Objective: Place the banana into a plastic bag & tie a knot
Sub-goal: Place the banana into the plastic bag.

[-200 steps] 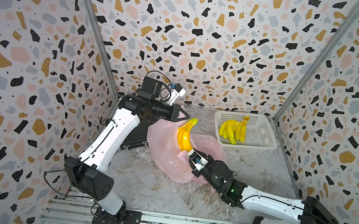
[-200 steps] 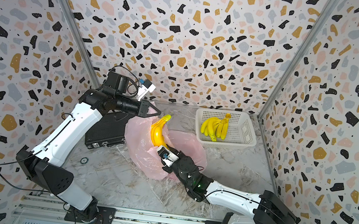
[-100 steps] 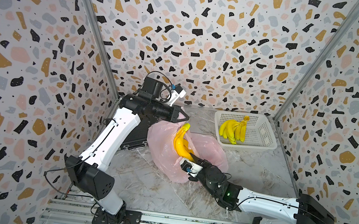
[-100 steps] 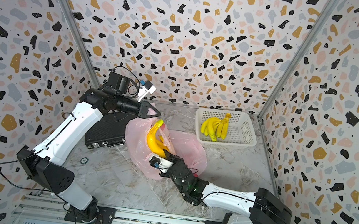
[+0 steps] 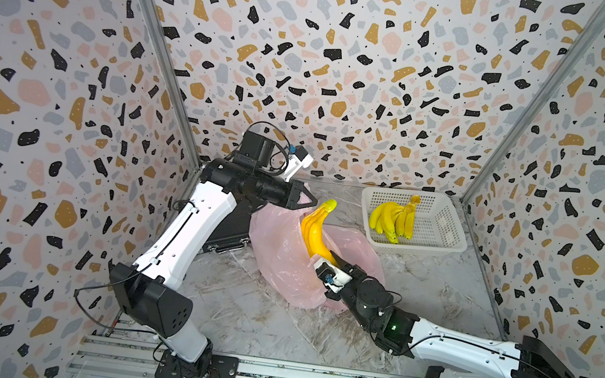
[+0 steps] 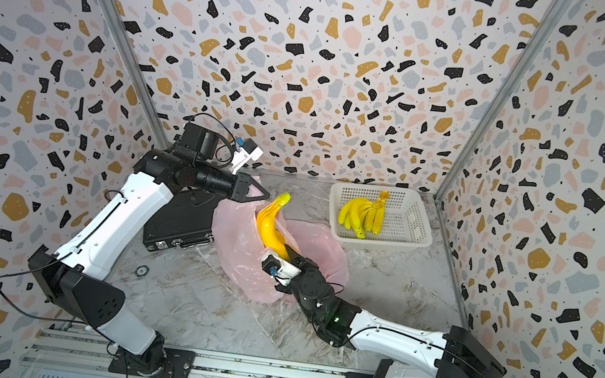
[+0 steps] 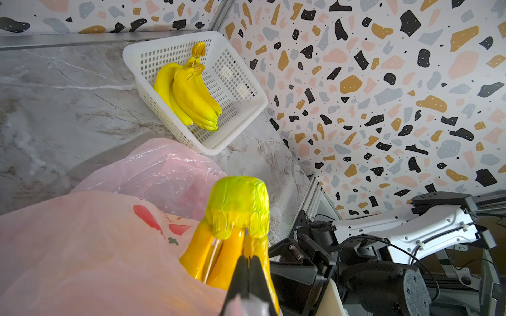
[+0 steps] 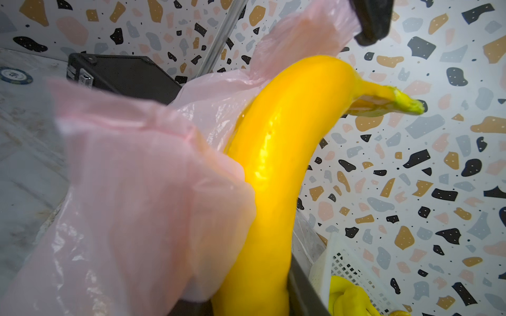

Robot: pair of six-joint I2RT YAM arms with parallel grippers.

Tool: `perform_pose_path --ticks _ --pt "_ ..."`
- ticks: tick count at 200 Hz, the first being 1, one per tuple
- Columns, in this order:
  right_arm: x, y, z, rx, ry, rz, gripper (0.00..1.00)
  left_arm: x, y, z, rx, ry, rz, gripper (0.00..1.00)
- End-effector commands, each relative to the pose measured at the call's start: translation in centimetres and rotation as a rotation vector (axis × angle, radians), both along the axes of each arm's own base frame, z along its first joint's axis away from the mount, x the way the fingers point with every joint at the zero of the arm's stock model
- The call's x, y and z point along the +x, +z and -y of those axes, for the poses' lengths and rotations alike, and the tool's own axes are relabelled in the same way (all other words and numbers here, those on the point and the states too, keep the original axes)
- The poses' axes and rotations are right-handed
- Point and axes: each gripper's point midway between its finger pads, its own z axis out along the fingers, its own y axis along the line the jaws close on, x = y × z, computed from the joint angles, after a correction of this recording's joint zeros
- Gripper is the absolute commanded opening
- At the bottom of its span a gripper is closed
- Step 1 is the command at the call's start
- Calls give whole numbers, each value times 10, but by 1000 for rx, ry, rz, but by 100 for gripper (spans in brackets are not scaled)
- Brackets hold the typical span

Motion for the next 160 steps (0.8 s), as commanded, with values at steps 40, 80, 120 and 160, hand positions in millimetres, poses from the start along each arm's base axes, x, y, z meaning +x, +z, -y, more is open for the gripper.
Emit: perform_pose_path --ticks 40,80,120,160 --pt "10 -12 -5 -42 -20 -56 0 -11 22 -3 -34 -21 64 0" --pt "8 -22 -13 -133 -32 -10 0 -12 24 -2 -38 -28 64 0" --pt "4 -27 -22 -206 -37 39 0 -10 23 -1 -35 -28 65 0" --pt "0 -36 -29 -286 -51 103 0 -8 22 -1 -36 -30 65 0"
